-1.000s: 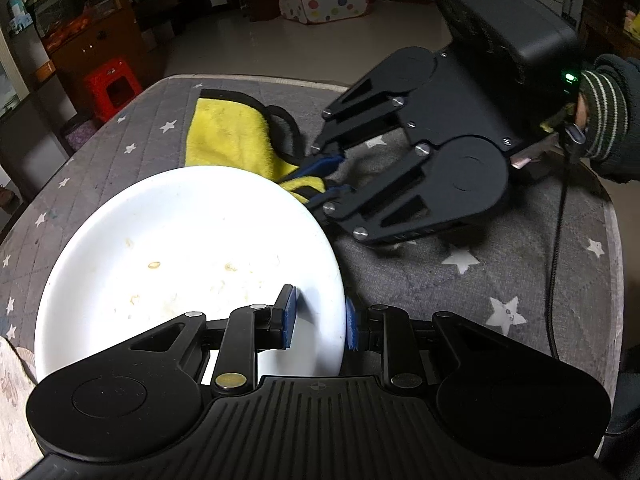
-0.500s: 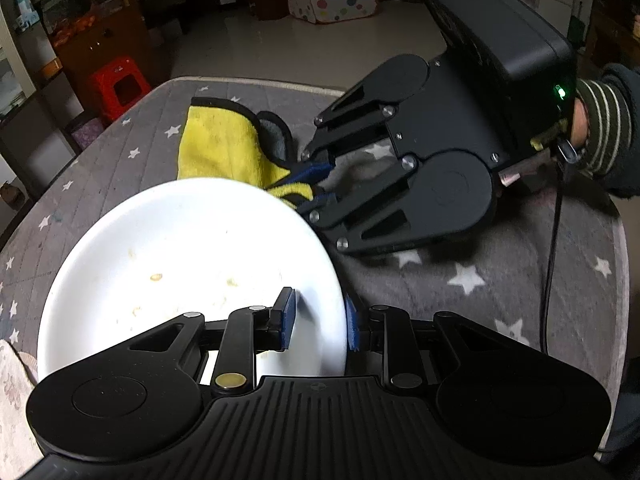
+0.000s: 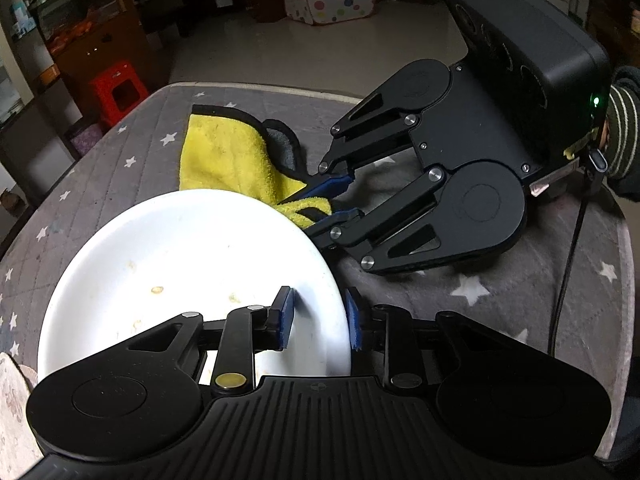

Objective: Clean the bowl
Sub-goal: 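Wipe the cloth along the bowl interior with the right tool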

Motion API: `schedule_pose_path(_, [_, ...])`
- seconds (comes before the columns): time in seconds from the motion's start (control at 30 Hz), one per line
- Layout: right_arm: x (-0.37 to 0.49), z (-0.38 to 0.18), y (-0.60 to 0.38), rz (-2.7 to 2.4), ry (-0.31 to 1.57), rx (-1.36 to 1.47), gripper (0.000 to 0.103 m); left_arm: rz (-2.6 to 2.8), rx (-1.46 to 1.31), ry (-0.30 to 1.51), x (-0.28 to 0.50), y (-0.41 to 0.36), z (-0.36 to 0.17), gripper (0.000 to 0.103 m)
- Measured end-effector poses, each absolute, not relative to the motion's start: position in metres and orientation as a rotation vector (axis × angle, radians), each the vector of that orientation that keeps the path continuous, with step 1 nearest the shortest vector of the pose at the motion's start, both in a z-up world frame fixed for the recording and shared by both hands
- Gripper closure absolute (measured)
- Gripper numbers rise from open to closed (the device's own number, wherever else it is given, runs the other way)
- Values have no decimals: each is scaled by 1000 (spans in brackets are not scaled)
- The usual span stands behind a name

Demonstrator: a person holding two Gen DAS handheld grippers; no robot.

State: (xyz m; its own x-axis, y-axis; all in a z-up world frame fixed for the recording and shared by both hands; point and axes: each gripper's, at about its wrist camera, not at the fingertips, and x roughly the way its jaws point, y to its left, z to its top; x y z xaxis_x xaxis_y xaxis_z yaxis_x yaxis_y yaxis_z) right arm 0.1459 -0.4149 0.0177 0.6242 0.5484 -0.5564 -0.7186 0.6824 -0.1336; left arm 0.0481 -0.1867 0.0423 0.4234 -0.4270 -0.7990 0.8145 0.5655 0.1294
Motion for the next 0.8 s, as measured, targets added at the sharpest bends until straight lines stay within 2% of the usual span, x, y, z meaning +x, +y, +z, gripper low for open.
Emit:
schedule_pose_path(0.57, [103, 24, -423, 810, 519, -366, 80, -905, 589, 804, 38, -164, 47, 79])
schedule_pose_path(0.8, [113, 24, -419, 826, 507, -362, 80, -913, 588, 807, 43, -163, 47, 79])
